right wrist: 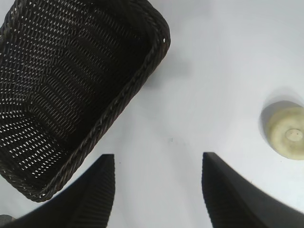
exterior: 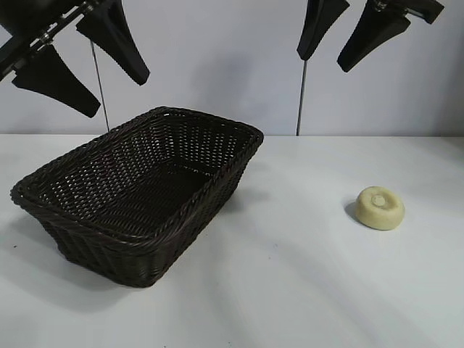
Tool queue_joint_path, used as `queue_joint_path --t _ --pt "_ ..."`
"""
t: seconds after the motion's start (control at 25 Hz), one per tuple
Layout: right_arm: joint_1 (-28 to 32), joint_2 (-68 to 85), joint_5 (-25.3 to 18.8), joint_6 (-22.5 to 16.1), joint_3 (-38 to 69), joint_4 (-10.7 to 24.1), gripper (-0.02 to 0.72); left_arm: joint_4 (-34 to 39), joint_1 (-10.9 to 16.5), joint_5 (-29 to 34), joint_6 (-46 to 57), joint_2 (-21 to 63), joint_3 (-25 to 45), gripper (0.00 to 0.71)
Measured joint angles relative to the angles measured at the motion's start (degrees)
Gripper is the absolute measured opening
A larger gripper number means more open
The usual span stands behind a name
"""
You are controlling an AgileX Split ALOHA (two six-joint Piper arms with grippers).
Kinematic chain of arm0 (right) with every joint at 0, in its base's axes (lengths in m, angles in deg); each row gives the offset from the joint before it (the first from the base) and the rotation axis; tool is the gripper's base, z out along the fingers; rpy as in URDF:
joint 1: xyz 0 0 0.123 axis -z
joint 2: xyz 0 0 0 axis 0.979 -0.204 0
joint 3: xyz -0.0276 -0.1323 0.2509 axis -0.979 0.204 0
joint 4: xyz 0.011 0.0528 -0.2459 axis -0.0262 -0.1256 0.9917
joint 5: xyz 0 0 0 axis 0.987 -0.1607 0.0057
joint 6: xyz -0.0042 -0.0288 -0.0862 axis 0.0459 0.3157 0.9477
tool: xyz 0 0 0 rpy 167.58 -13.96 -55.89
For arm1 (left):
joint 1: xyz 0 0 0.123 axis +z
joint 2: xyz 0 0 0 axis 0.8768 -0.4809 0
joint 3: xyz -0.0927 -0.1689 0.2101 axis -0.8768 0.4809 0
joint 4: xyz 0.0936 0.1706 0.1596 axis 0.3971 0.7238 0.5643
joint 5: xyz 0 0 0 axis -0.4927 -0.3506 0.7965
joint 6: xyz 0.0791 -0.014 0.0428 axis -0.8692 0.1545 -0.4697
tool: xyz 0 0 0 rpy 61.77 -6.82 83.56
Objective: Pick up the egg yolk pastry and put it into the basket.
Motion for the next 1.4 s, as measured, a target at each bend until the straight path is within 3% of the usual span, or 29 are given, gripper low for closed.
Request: queue_joint_path --t 1.4 --pt "0.0 0.0 0.0 0.0 0.0 -0.6 0.403 -1.3 0.0 -1.6 2.6 0.0 0.0 0.488"
